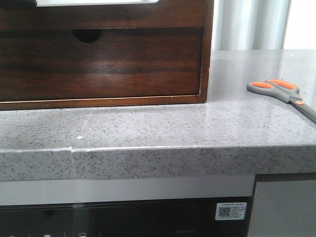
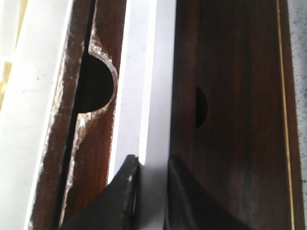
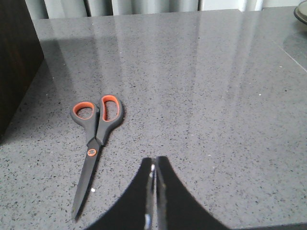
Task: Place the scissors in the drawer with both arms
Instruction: 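Pull the drawer open toward the robot with the left gripper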
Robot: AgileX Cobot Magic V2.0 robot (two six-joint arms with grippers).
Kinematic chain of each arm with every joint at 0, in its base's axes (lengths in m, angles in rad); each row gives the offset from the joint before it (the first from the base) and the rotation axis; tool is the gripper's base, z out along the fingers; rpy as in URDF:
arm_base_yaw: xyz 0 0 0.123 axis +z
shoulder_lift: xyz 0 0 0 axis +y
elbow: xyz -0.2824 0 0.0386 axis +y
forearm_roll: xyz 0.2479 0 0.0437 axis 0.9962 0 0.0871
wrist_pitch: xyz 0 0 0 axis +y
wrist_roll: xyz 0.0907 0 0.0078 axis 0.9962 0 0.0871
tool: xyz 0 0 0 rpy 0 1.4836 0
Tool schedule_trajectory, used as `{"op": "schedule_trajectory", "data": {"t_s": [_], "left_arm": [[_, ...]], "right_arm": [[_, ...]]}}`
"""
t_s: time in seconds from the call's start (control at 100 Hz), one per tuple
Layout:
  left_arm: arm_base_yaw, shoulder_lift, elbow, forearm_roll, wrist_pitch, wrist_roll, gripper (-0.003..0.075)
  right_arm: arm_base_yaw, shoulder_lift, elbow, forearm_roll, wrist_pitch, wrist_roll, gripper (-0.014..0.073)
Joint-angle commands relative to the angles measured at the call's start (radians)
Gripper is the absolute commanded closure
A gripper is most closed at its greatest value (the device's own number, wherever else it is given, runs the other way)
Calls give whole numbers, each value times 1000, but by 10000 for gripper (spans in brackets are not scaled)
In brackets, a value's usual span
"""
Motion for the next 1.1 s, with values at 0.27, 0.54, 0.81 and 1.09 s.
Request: {"op": "schedule_trajectory", "data": {"t_s": [0.27,0.54,0.81,1.09], "left_arm": [[-10,-160,77,-31,-41,-36,716],[-10,-278,145,-31,-38,-40,716],[-10,-367,187,-31,-44,-89,716],[-10,-450,227,-15,-47,-133,716]], "right_arm": [[-2,13,-34,10,-71,0,710],[-2,13,-34,17,-71,0,710],[-2,13,-34,17,-70,0,710],[-2,13,-34,17,-68,0,710]]}}
